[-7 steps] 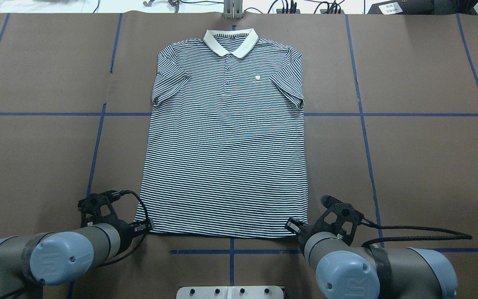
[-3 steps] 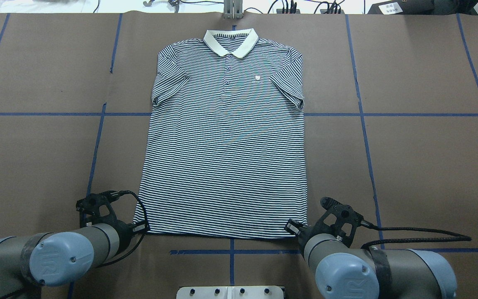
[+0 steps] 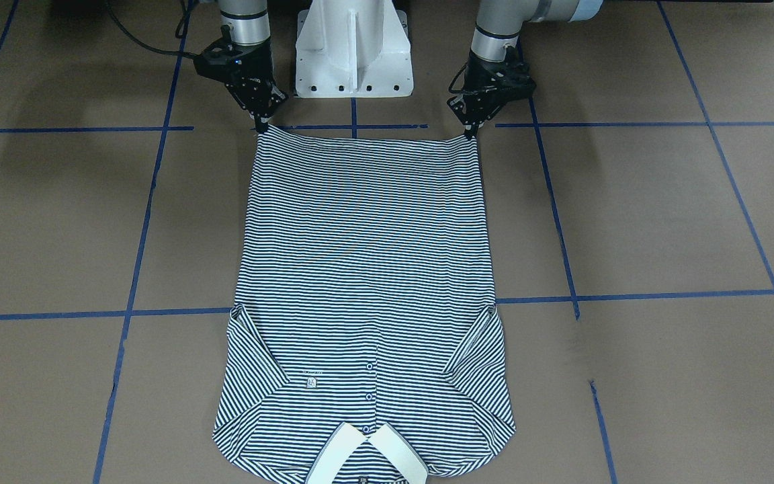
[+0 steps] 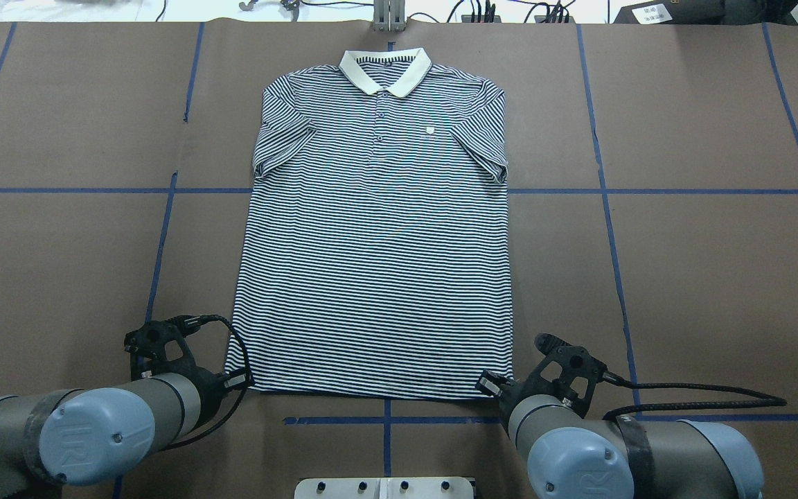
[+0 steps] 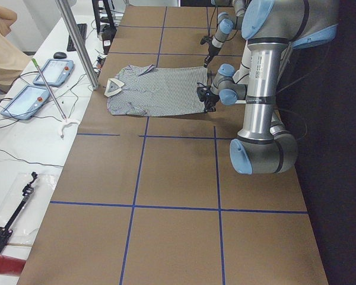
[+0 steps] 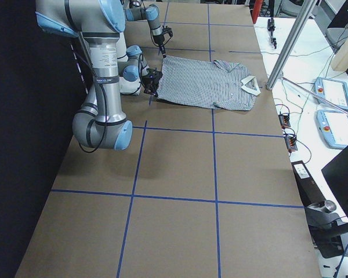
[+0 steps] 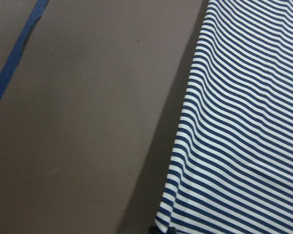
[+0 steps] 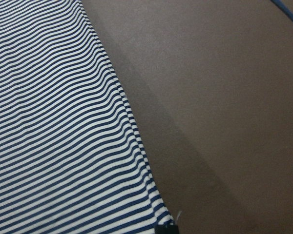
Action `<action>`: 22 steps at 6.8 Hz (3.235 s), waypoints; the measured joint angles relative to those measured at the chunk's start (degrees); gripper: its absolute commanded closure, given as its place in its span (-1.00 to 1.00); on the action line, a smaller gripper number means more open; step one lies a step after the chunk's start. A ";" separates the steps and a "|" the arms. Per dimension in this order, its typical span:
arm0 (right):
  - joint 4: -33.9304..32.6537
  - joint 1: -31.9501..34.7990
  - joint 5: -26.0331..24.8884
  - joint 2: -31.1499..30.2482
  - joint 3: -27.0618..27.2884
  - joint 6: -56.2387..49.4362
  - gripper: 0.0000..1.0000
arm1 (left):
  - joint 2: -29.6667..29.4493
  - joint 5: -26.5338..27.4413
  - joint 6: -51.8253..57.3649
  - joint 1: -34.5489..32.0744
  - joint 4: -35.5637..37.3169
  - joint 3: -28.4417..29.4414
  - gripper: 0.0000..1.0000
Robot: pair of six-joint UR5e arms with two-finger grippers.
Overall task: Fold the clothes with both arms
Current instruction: 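Lift the hem with both grippers and fold it toward the collar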
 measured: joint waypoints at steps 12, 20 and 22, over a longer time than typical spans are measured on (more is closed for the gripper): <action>4.29 31.66 8.42 18.40 -22.66 -36.72 1.00 | -20.27 4.92 13.67 -23.25 -11.77 24.39 1.00; 18.49 38.59 11.93 30.07 -50.55 -43.12 0.21 | -28.81 5.44 21.98 -28.97 -26.80 47.75 0.43; 21.78 38.56 11.86 30.51 -51.93 -42.84 -0.01 | -28.81 5.31 21.85 -29.23 -30.81 48.25 0.29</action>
